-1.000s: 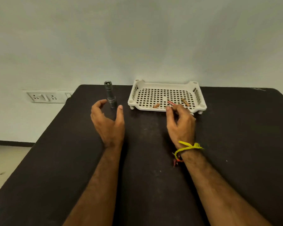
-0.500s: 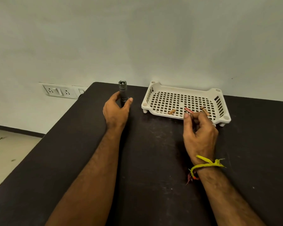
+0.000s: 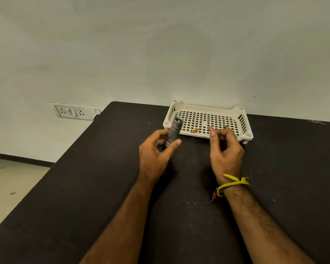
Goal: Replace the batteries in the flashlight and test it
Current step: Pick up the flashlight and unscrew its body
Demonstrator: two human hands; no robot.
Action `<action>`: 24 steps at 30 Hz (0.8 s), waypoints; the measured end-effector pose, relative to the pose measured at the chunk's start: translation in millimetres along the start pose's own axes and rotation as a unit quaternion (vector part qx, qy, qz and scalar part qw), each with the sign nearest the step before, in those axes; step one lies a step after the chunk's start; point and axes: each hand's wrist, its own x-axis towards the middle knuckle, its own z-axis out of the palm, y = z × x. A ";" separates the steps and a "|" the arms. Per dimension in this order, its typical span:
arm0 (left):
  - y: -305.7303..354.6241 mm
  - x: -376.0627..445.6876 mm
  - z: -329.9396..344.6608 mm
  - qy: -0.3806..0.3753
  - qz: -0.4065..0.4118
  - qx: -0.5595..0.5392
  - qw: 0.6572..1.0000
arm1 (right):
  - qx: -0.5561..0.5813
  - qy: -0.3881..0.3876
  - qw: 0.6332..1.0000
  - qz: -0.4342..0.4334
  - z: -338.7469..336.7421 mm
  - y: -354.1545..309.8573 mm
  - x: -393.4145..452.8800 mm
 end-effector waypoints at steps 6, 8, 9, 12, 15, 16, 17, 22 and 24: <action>11.0 -22.1 8.2 -0.086 0.110 0.084 0.987 | 0.092 -0.089 0.992 0.009 -32.2 -8.8 -31.0; 8.3 -15.9 10.9 -0.108 0.140 0.113 0.978 | 0.103 -0.119 0.987 -0.002 -35.6 -10.3 -34.7; 6.8 -12.9 11.5 -0.117 0.151 0.125 0.974 | 0.110 -0.121 0.987 0.000 -33.7 -11.2 -33.6; 2.0 -8.2 14.7 -0.134 0.155 0.144 0.968 | 0.126 -0.111 0.986 0.024 -27.6 -9.7 -26.3; 1.2 -6.4 14.3 -0.141 0.156 0.139 0.968 | 0.139 -0.122 0.982 0.041 -25.8 -6.8 -20.9; 1.2 -5.5 14.0 -0.145 0.154 0.134 0.968 | 0.138 -0.126 0.981 0.045 -25.5 -5.9 -20.0; 1.1 -4.7 13.7 -0.151 0.148 0.124 0.970 | 0.134 -0.129 0.981 0.048 -25.5 -5.0 -19.4; 3.3 -3.3 11.3 -0.165 0.110 0.079 0.977 | 0.093 -0.152 0.984 0.016 -29.5 -2.0 -17.5; 5.4 -3.5 10.5 -0.159 0.115 0.088 0.977 | 0.081 -0.167 0.983 -0.001 -30.9 -2.6 -16.6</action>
